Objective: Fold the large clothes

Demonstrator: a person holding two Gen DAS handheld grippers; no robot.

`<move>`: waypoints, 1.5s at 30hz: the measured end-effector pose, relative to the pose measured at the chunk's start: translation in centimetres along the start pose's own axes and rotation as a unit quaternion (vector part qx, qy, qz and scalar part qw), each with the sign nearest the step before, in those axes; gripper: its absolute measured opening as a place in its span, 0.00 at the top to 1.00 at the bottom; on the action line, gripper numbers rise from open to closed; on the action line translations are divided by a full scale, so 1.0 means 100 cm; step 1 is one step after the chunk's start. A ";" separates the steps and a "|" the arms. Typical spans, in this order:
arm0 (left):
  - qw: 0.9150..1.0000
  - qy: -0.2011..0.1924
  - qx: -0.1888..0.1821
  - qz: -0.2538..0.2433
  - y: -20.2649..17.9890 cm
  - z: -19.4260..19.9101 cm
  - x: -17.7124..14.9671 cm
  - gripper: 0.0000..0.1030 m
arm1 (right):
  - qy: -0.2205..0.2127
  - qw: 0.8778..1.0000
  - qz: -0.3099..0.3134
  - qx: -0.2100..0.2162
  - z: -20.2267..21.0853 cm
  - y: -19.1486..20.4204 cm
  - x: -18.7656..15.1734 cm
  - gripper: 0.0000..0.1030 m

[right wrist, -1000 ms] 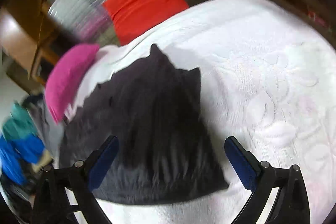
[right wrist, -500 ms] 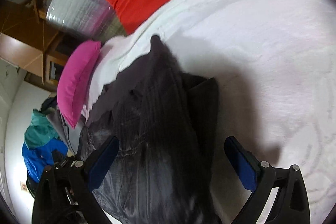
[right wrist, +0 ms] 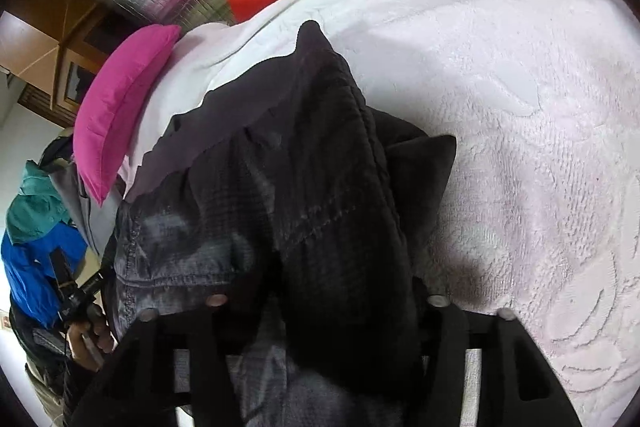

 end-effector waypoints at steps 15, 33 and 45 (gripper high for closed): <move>1.000 -0.006 0.000 -0.010 -0.002 -0.003 0.002 0.55 | 0.007 0.999 0.031 -0.028 -0.001 0.015 0.002 0.61; 0.996 0.027 -0.079 0.031 0.021 -0.006 0.004 0.52 | -0.006 1.000 0.007 -0.005 -0.002 0.002 0.005 0.48; 0.998 -0.058 -0.010 -0.020 0.004 0.032 0.042 0.31 | -0.111 0.992 0.028 -0.048 0.038 0.014 0.042 0.33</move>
Point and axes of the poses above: each gripper's, at about its wrist camera, not at the fingertips, and z roughly against the way its jaws point, y to its left, x to its top, the point moved 5 cm from there along -z, roughly the way its jaws point, and after that the axes turned 8 degrees about y, right-handed, at the moved point
